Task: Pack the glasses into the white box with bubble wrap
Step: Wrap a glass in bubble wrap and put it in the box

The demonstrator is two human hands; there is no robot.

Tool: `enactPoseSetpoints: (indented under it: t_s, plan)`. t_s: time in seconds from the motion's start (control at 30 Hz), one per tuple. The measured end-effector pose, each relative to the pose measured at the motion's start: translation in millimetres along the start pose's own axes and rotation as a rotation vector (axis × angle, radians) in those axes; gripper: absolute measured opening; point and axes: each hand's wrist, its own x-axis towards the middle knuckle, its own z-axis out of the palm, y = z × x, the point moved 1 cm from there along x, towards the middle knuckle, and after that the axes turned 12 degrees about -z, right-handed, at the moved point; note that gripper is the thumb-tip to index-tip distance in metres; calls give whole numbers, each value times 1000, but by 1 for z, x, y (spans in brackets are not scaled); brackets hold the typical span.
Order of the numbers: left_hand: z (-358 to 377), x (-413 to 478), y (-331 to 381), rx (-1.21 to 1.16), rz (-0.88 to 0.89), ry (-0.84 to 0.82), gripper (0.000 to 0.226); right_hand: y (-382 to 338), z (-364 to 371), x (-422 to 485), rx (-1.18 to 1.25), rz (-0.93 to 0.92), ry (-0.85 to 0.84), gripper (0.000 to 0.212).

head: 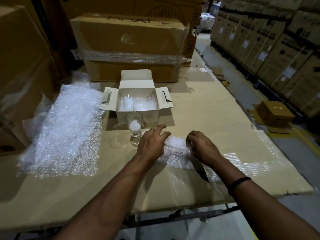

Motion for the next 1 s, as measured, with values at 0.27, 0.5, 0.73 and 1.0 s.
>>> enactPoseSetpoints:
  t_s: [0.27,0.5,0.73,1.0]
  plan:
    - [6,-27,-24,-5,198,-59,39,5,-9,-11,-32,100,-377,32]
    - [1,-37,-25,71,142,-90,26,-7,-11,23,-5,281,-436,50]
    - [-9,-38,-24,-14,4,56,57,-21,4,35,-209,153,-111,24]
    - [-2,-36,-46,-19,33,50,16,-21,13,17,-208,-12,-283,21]
